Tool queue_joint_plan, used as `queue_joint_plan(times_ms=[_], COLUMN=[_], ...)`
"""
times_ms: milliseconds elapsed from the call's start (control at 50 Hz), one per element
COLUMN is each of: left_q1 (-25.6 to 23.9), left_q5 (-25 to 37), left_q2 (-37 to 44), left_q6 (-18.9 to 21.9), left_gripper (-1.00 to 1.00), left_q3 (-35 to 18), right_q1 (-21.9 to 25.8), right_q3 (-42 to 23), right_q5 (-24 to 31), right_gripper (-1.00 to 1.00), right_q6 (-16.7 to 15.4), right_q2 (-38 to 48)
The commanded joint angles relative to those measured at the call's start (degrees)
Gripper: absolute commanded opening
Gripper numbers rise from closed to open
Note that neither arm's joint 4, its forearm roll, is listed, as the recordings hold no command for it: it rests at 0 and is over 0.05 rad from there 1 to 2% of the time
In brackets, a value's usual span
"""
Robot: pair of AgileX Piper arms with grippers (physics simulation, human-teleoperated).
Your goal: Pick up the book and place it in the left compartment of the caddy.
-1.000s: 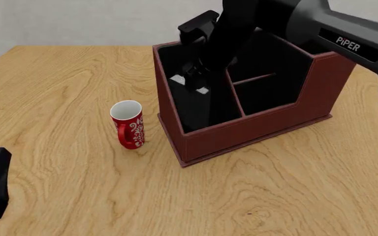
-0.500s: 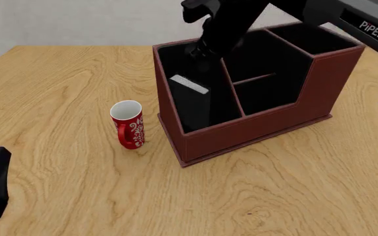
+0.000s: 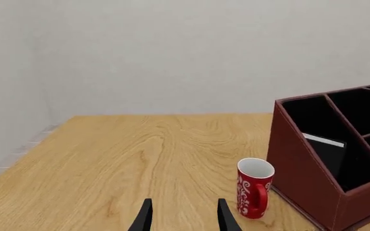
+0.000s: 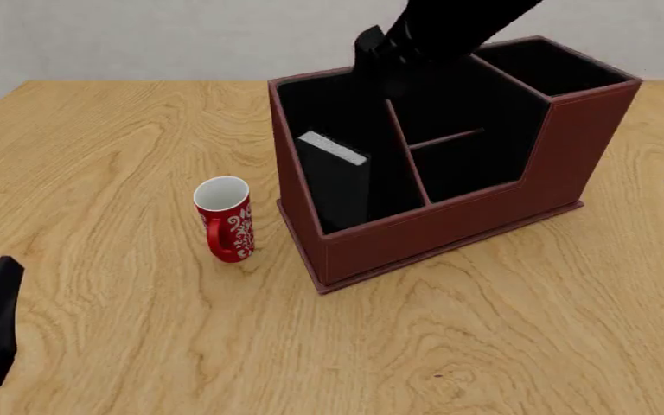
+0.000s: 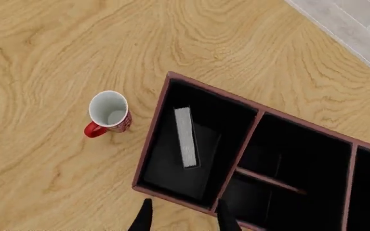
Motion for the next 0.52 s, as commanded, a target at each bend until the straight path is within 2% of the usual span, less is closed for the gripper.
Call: queue_joint_plan(times_ms=[20,160,200,240,260,360,380,420,460,500,520], left_q1=[-1.74,-2.33,-2.73,-2.88,-3.09,-3.35,-3.52,-3.76,-4.08,-4.40,-4.46], left_q5=[0.65,1.44,1.68,1.81,1.95,1.86,1.70,1.72,2.13,2.24,2.26], left_q2=[0.00,0.00,0.00,0.00,0.00,0.00,0.00,0.00,0.00,0.00,0.00], left_q6=[0.81,0.92,1.07,1.04,1.18,1.37,1.43,1.66,1.73,1.99,2.10], left_gripper=[1.00,1.00,1.00,1.00,1.00,1.00,1.00,1.00,1.00,1.00,1.00], left_q3=[-0.96,-2.00,-2.32,-2.46,-2.62,-2.41,-2.21,-2.20,-2.57,-2.56,-2.58], right_q1=[0.35,1.03,-0.50,0.10,-0.62,-0.91,-0.82,-1.61,-1.10,-1.31,-1.45], right_q3=[11.48,19.50,22.80,25.25,27.25,33.48,35.51,38.35,41.73,45.03,46.18], right_q5=[-6.35,-10.43,-12.50,-13.90,-15.12,-18.98,-20.26,-22.51,-24.65,-26.76,-27.54], right_gripper=[1.00,1.00,1.00,1.00,1.00,1.00,1.00,1.00,1.00,1.00,1.00], right_q6=[3.04,4.43,2.98,4.85,3.99,3.78,5.32,5.39,7.42,6.85,7.59], right_q2=[-11.72,-19.19,-21.25,-23.34,-24.67,-28.83,-29.78,-30.96,-33.14,-35.25,-36.09])
